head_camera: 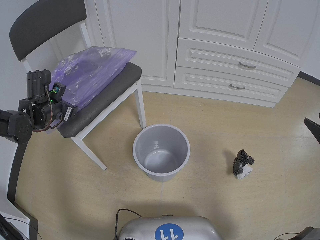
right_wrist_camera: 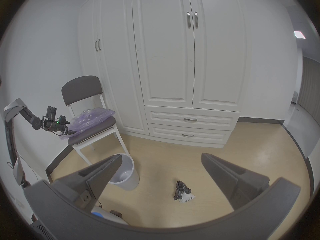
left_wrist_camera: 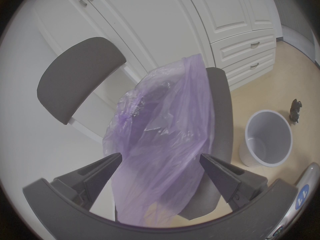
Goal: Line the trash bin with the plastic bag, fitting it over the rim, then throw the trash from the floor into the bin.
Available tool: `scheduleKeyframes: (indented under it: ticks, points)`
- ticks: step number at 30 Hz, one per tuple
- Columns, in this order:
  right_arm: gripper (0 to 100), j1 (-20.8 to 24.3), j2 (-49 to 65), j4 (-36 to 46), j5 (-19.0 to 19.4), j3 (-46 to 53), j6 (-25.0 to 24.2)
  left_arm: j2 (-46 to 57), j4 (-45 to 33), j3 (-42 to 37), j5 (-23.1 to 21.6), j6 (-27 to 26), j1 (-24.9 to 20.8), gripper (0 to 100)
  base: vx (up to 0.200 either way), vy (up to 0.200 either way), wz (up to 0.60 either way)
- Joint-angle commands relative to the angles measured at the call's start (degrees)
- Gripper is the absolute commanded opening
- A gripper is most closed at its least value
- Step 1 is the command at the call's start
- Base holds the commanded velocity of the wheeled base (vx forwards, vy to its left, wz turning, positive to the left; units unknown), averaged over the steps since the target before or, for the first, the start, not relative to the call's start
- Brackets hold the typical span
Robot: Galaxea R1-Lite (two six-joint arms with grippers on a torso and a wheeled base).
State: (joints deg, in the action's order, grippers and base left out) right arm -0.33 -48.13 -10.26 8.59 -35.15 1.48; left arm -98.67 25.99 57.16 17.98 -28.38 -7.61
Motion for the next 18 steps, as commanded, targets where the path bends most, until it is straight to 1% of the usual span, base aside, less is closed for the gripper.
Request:
scheduleKeyframes:
  ticks: [1,11,13,15,18]
  points:
    - [100,0.0,-0.4,0.0,0.0,0.0,0.0,1.1,-0.2,-0.8,-0.1,0.0,1.6,100,0.000,0.000,0.00]
    - [100,0.0,-0.2,0.0,0.0,0.0,0.0,-0.1,0.1,-2.0,-0.1,-0.1,2.1,100,0.000,0.000,0.00]
    - [100,0.0,-0.3,0.0,0.0,0.0,0.0,-1.0,0.5,-1.7,-0.1,-0.8,2.2,100,0.000,0.000,0.00]
    - [100,0.0,-0.4,0.0,0.0,0.0,0.0,-1.4,1.0,-1.7,-0.1,-3.5,3.3,100,0.000,0.000,0.00]
    - [100,0.0,-0.4,0.0,0.0,0.0,0.0,-1.9,1.9,-1.5,0.0,-5.2,3.5,100,0.000,0.000,0.00]
